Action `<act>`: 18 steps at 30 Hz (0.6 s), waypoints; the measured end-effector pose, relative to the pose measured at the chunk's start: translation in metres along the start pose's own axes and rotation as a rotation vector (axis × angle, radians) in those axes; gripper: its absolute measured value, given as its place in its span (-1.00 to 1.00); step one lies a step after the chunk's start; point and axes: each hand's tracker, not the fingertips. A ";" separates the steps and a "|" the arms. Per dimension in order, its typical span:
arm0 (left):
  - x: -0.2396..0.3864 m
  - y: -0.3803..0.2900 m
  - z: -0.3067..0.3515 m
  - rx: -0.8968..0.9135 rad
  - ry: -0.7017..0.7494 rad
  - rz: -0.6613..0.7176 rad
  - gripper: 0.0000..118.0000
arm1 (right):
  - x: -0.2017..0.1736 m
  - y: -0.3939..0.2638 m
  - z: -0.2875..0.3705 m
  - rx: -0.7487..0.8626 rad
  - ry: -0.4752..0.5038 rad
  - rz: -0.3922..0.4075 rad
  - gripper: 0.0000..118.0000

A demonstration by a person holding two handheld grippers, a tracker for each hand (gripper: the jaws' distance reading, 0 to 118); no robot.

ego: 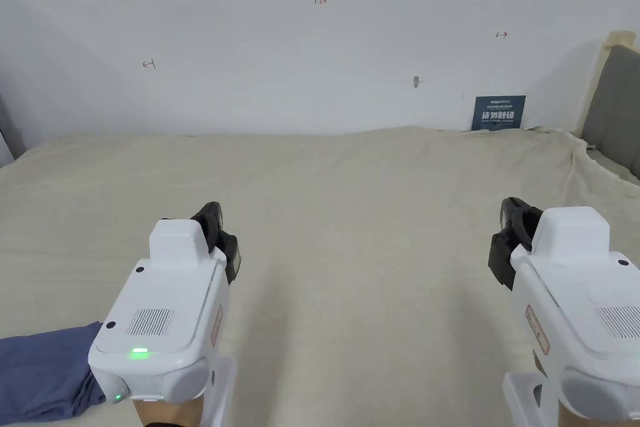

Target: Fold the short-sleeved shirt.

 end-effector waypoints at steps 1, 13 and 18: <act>0.000 0.000 0.000 0.000 -0.001 0.000 -1.00 | 0.000 0.000 0.000 0.000 0.000 0.000 -1.00; 0.001 -0.001 -0.001 0.002 0.002 0.000 -1.00 | -0.003 0.002 0.002 -0.002 0.002 0.003 -1.00; 0.001 -0.001 -0.001 0.003 0.000 0.004 -1.00 | -0.001 0.000 0.000 -0.004 0.004 0.004 -1.00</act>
